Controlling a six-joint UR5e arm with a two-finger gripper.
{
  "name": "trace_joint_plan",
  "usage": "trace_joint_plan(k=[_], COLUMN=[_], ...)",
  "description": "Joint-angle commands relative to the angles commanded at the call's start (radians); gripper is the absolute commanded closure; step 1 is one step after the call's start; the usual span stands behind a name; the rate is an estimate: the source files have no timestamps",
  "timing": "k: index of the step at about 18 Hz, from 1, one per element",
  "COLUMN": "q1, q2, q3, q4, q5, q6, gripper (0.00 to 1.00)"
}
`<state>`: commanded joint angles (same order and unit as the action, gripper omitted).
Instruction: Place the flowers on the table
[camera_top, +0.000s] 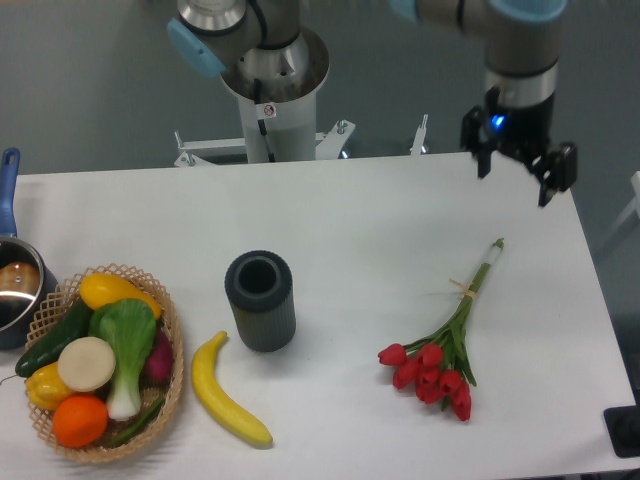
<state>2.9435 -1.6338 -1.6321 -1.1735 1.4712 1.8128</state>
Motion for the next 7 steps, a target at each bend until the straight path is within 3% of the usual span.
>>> trace_joint_plan(k=[7], q1=[0.095], q2=[0.048], q3=[-0.049], q4=[-0.003], q5=[-0.097], q6=[0.066], gripper=[0.00])
